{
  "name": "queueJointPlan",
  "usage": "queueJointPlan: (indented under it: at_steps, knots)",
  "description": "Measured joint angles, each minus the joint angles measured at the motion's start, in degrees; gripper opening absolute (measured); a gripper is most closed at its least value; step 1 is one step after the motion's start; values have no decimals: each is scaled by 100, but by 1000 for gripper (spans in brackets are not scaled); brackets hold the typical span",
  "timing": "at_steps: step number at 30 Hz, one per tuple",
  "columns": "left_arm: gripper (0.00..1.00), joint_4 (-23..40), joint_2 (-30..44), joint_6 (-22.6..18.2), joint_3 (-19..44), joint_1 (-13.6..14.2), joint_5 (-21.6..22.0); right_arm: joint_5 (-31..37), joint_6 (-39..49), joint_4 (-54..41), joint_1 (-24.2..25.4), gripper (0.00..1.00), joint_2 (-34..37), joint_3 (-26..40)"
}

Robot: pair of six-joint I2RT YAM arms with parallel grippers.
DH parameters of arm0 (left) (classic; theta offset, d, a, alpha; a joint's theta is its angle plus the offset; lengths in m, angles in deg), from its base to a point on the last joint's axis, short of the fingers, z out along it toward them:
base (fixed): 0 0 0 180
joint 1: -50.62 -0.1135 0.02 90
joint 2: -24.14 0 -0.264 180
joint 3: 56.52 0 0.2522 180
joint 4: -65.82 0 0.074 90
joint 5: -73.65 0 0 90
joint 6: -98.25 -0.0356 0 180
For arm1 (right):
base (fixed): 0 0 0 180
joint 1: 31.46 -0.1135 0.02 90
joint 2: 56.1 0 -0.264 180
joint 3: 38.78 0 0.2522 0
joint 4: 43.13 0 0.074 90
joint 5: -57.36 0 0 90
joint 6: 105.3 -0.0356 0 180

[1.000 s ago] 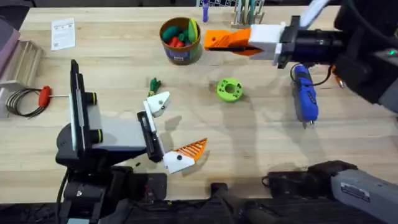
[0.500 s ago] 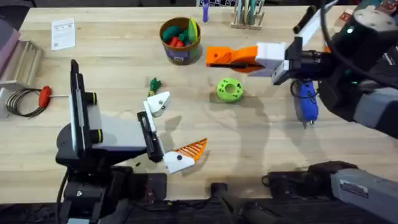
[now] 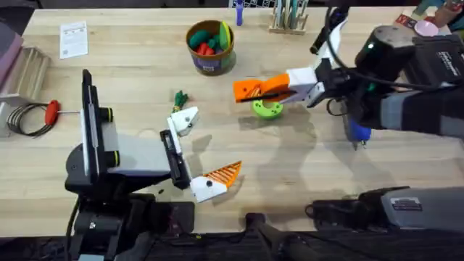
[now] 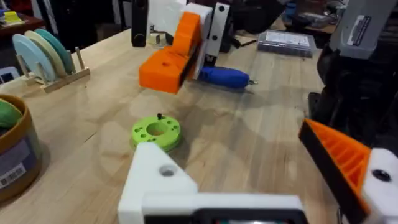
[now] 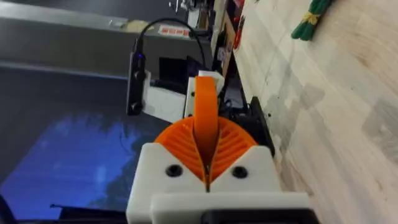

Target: Pick up the gripper from the table and insert it into the empty holder that is missing its gripper. Then pick up a screw, insert it into the mounting hole, and use the screwdriver to tighten it. Finally, clean up the table by picking up the vegetable and placing it into the bucket.

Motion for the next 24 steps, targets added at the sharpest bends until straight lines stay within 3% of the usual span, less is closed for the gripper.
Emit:
queueJointPlan:
  at_steps: [10,24]
  knots:
    - [986,0,-1,0,0,-2,0,-358,0,290,-369,8,1087,126]
    - [985,0,0,0,0,-2,0,-395,86,222,-1052,8,1221,843]
